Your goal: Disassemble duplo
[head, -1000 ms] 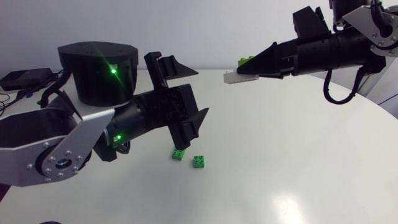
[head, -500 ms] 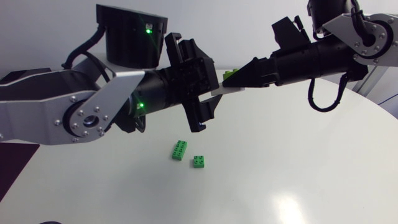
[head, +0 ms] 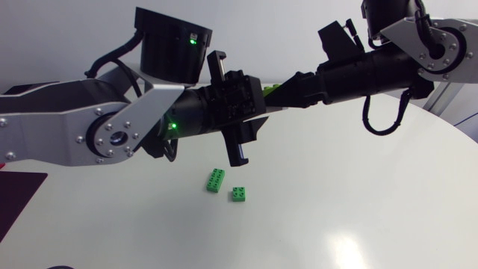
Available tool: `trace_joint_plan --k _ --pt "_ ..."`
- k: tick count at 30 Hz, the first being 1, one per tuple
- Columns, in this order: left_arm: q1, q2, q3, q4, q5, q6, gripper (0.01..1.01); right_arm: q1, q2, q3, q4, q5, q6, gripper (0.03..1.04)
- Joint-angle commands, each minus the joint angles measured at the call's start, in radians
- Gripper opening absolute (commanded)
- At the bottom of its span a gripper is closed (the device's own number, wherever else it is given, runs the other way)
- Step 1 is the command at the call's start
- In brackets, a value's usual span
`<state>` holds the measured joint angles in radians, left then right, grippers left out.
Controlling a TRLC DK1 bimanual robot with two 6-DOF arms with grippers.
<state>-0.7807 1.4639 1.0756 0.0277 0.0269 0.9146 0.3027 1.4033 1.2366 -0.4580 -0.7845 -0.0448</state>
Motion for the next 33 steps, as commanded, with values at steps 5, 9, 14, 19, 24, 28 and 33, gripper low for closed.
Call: trace_joint_plan --k 5,9,14,19,24,28,33 --pt "0.006 0.033 0.027 -0.031 0.008 -0.019 0.239 0.012 -0.023 -0.037 0.021 0.01 -0.004 0.29" --pt "0.006 0.033 0.026 -0.043 0.008 -0.013 0.231 0.01 -0.027 -0.04 0.021 0.01 -0.003 0.31" --pt "0.006 0.03 0.027 -0.064 0.008 -0.01 0.215 0.012 -0.043 -0.039 0.021 0.008 -0.001 0.31" --pt "0.004 0.038 0.029 -0.086 0.005 -0.01 0.184 0.012 -0.058 -0.049 0.025 -0.001 -0.004 0.31" --pt "0.004 0.033 0.017 -0.087 -0.002 -0.003 0.162 0.012 -0.064 -0.054 0.027 -0.001 -0.004 0.37" --pt "0.003 0.023 0.001 -0.087 -0.002 0.006 0.162 0.001 -0.078 -0.052 0.025 -0.005 -0.003 0.97" --pt "0.008 0.007 -0.022 -0.087 -0.004 0.024 0.164 -0.06 -0.099 -0.017 0.002 -0.047 -0.003 1.0"
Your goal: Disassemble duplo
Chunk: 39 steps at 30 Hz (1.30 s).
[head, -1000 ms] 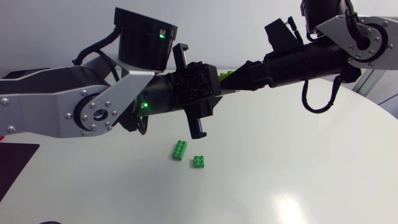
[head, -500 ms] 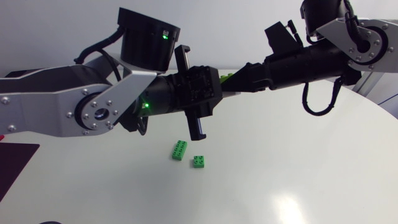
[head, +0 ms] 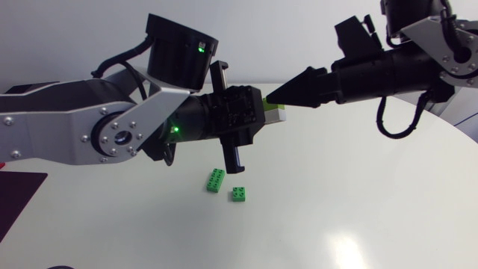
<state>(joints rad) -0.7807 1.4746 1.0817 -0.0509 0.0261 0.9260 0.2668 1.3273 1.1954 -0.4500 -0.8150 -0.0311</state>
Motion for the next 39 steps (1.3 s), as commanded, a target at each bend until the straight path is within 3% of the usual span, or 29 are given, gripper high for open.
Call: trace_joint_plan --k 1,5,7,13,16,20,25,28,35,39 --pt "0.011 -0.01 -0.032 -0.006 -0.003 0.017 0.164 -0.032 -0.022 0.029 -0.015 -0.019 -0.016 1.0" --pt "0.011 -0.022 -0.032 -0.007 -0.005 0.017 0.164 -0.041 0.013 0.04 -0.036 -0.024 -0.018 0.98" --pt "0.011 -0.023 -0.034 -0.007 -0.009 0.017 0.164 -0.035 0.021 0.038 -0.038 -0.024 -0.018 0.9" --pt "0.004 -0.028 -0.031 -0.009 -0.015 0.017 0.166 0.02 0.039 0.026 -0.047 0.0 -0.018 0.89" --pt "0.001 -0.031 -0.031 -0.009 -0.018 0.017 0.166 0.038 0.047 0.015 -0.047 0.014 -0.02 0.79" --pt "-0.006 -0.039 -0.031 -0.014 -0.022 0.017 0.166 0.041 0.052 0.012 -0.046 0.022 -0.02 0.78" --pt "-0.008 -0.04 -0.031 -0.014 -0.022 0.017 0.167 0.038 0.059 0.01 -0.042 0.027 -0.02 0.57" --pt "-0.006 -0.04 -0.031 -0.012 -0.022 0.017 0.167 0.037 0.059 0.012 -0.041 0.027 -0.02 0.34" --pt "-0.012 -0.048 -0.028 -0.014 -0.023 0.016 0.167 0.038 0.076 0.023 -0.059 0.02 -0.018 0.31" --pt "-0.083 -0.056 -0.074 0.003 -0.068 0.017 0.169 0.025 0.096 0.082 -0.082 -0.012 -0.016 0.3"
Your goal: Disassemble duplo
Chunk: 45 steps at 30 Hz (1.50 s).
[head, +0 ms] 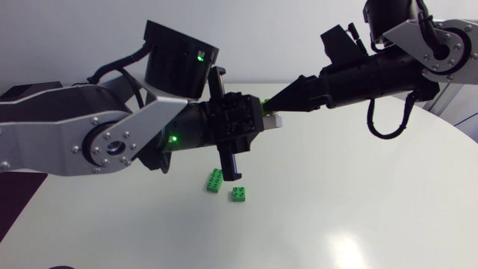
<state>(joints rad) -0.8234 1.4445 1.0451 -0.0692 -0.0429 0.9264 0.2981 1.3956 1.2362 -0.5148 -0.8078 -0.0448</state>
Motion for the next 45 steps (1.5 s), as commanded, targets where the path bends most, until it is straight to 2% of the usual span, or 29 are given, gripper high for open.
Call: trace_joint_plan --k 1,6,10,12,17,22,25,29,31,34,45 --pt "-0.052 -0.026 -0.048 0.032 -0.008 0.017 0.169 -0.016 0.036 0.065 -0.021 -0.018 -0.001 0.3" --pt "-0.057 -0.013 -0.066 0.048 -0.011 0.009 0.169 -0.054 0.074 0.16 -0.036 -0.005 0.005 0.3" --pt "0.018 -0.015 -0.053 0.052 -0.011 0.022 0.172 -0.099 0.074 0.161 -0.024 0.036 0.003 0.3" --pt "0.09 -0.012 -0.026 0.042 -0.011 0.038 0.174 -0.122 0.071 0.134 -0.001 0.076 -0.004 0.3" --pt "0.254 0.048 0.059 0.026 -0.009 0.031 0.187 -0.108 0.045 -0.004 0.047 0.223 -0.116 0.3" --pt "0.336 0.157 0.078 0.072 -0.084 -0.001 0.19 -0.045 0.025 -0.126 0.108 0.343 -0.175 0.3" --pt "0.375 0.248 0.105 0.06 -0.129 -0.061 0.195 0.022 0.02 -0.19 0.139 0.443 -0.211 0.31" --pt "0.402 0.349 0.116 -0.014 -0.144 -0.127 0.198 0.093 0.042 -0.25 0.164 0.512 -0.256 0.31" --pt "0.4 0.379 0.127 -0.093 -0.144 -0.158 0.202 0.113 0.059 -0.264 0.168 0.527 -0.274 0.31" --pt "0.4 0.427 0.193 -0.31 -0.133 -0.224 0.207 0.138 0.1 -0.268 0.17 0.542 -0.297 0.31" --pt "0.391 0.478 0.196 -0.451 -0.129 -0.317 0.231 0.222 0.264 -0.297 0.187 0.611 -0.352 0.32"
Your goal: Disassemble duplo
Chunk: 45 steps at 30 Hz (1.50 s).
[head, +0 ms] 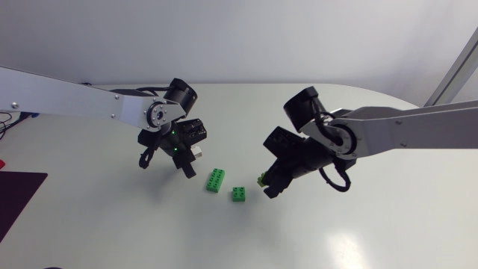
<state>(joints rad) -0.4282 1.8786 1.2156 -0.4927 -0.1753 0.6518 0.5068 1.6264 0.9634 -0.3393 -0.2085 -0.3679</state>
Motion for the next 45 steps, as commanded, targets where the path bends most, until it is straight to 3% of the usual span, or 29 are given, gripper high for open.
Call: trace_joint_plan --k 1,4,9,15,19,22,24,30,35,39,45 --pt "-0.004 0.048 0.022 -0.027 0.003 -0.053 0.238 0.018 0.039 -0.026 0.017 0.014 -0.029 0.32" --pt "-0.009 0.053 0.001 -0.032 0.003 -0.064 0.323 0.021 0.053 -0.029 0.02 0.015 -0.031 0.32" --pt "-0.012 0.048 -0.019 -0.055 0.003 -0.084 0.339 0.021 0.095 -0.031 0.034 0.015 -0.037 0.33" --pt "-0.011 0.053 -0.036 -0.064 0.003 -0.093 0.643 0.027 0.142 -0.029 0.039 0.034 -0.042 0.34" --pt "-0.007 0.036 -0.047 -0.066 0.003 -0.098 0.818 0.032 0.147 -0.028 0.037 0.049 -0.04 0.59" --pt "-0.007 -0.024 -0.056 -0.066 0.003 -0.101 0.907 0.033 0.118 -0.032 0.034 0.06 -0.04 0.89" --pt "-0.007 -0.085 -0.059 -0.066 0.003 -0.11 0.92 0.032 0.076 -0.037 0.023 0.061 -0.039 0.95" --pt "-0.006 -0.296 -0.053 -0.061 0.013 -0.156 0.979 0.015 -0.115 -0.048 0.002 0.067 0.001 0.99" --pt "0.008 -0.472 -0.073 -0.035 0.01 -0.23 0.979 -0.021 -0.324 -0.075 0.003 0.161 0.041 0.99" --pt "-0.004 -0.613 -0.136 0.036 -0.167 -0.247 0.977 -0.034 -0.514 -0.112 -0.003 0.281 0.043 0.99" --pt "-0.014 -0.857 -0.22 0.048 -0.222 -0.267 0.982 -0.108 -0.752 -0.101 -0.159 0.322 0.035 1.0"
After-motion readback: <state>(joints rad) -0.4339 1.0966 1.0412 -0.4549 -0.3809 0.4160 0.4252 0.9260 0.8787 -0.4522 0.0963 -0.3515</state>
